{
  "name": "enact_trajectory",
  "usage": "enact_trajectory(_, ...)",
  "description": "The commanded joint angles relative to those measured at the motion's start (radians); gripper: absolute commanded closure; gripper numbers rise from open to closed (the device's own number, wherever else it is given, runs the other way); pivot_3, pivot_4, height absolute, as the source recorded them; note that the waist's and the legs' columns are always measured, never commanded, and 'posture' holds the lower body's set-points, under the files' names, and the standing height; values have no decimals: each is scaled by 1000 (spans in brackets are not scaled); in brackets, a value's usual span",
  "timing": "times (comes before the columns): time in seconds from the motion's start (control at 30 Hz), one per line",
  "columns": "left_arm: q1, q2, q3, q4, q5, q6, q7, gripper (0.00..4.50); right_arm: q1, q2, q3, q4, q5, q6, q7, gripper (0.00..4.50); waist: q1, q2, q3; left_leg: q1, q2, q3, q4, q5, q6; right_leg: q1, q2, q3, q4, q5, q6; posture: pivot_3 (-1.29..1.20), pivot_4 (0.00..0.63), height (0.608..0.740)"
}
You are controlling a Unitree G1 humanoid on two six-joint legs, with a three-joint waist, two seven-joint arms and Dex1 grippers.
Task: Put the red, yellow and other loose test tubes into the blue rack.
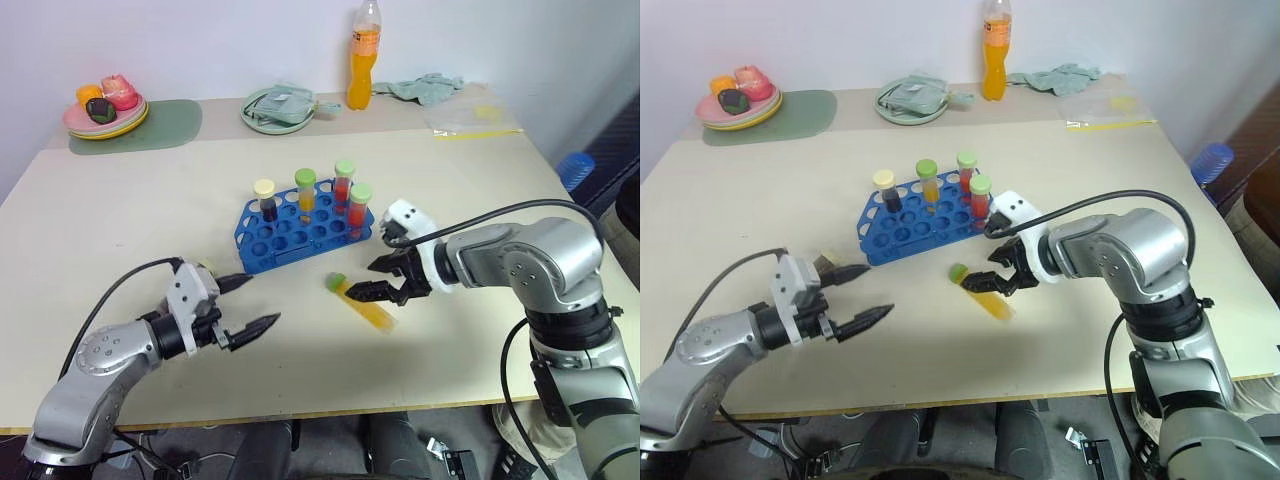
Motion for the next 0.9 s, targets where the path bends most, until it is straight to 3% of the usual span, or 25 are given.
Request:
enact_trajectory(0.03, 32, 13, -33, -47, 3, -16, -31, 0, -71, 5, 58, 86, 109, 6, -113, 58, -2, 0, 0, 0, 0, 0, 0, 0, 0, 0, 0, 0, 0, 0, 0, 0, 150, 740)
enact_trajectory(0.3, 71, -10, -47, -57, 21, -31, -14, 0, -172, 40, 153, 343, 305, 6, -366, 58, -4, 0, 0, 0, 1, 0, -1, 0, 0, -1, 1, 0, 0, 0, 0, 0, 150, 740)
enact_trajectory(0.4, 87, -14, -52, -51, 30, -46, -13, 0, -206, 25, 190, 406, 403, 6, -423, 981, -4, 0, 0, 0, 1, 0, -1, 0, 0, -1, 1, 0, 0, 0, 0, 0, 150, 740)
enact_trajectory(0.57, 109, -19, -55, -28, 41, -83, -22, 0, -261, 1, 234, 435, 526, 6, -475, 3572, -4, 0, 0, 0, 1, 0, -1, 0, 0, -1, 1, 0, 0, 0, 0, 0, 150, 740)
enact_trajectory(0.6, 110, -20, -57, -25, 43, -86, -22, 0, -269, -6, 241, 428, 541, 6, -478, 3805, -4, 1, 0, 0, 1, 0, -1, 0, 0, -1, 1, 0, 0, 0, 0, 0, 150, 740)
enact_trajectory(0.67, 112, -23, -61, -22, 47, -92, -22, 0, -270, -16, 237, 400, 552, 6, -480, 3811, -4, 1, 0, 0, 1, 0, -1, 0, 0, -1, 1, 0, 0, 0, 0, 0, 150, 740)
enact_trajectory(0.8, 117, -32, -53, -18, 51, -98, -7, 0, -164, -56, 158, 130, 396, -149, -371, 3811, 0, 0, 0, -1, 1, 0, -1, 0, 1, -2, 1, 0, 0, 0, 0, 0, 150, 740)
enact_trajectory(0.9, 119, -54, -26, -15, 38, -100, 21, 0, -4, -114, 158, -69, 117, -618, -176, 3811, 2, 0, 0, -3, 0, 1, 0, -1, 1, -2, 1, -2, -2, 0, 1, 0, 150, 740)
